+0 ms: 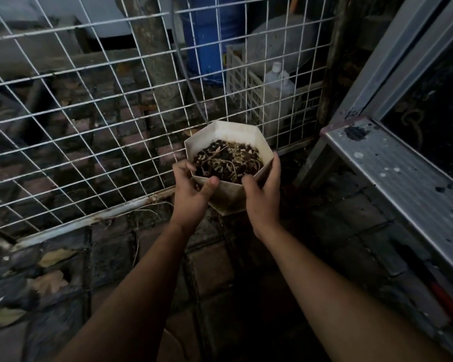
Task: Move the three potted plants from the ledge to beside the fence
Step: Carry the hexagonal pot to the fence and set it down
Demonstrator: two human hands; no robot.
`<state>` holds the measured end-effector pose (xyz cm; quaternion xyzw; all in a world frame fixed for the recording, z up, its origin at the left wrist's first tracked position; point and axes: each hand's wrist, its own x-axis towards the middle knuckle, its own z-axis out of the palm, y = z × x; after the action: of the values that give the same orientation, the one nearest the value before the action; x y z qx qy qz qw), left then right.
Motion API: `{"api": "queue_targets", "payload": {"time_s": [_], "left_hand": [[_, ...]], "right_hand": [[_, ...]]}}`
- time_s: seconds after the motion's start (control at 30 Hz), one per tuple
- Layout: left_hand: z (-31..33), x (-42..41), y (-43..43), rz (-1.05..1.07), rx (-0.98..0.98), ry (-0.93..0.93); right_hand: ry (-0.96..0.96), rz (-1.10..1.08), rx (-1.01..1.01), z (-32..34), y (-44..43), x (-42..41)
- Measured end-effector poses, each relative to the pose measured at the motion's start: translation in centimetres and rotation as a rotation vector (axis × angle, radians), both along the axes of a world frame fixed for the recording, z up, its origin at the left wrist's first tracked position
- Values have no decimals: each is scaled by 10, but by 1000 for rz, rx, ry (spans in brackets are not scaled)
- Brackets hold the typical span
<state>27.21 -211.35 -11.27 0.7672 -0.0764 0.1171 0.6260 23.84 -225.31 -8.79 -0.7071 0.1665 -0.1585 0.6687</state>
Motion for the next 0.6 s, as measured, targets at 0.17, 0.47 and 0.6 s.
{"api": "queue_targets", "payload": {"time_s": [0.17,0.47,0.6], "left_hand": [[7,-4,-12,29,-41,68],[16,-12,-17,103,-39,128],[21,-15,-18,172,-89,132]], "right_hand": [[77,72,-2,9,-15,9],[21,-16,-162,3,5,-2],[-20,-9,-213,0,16,-12]]}}
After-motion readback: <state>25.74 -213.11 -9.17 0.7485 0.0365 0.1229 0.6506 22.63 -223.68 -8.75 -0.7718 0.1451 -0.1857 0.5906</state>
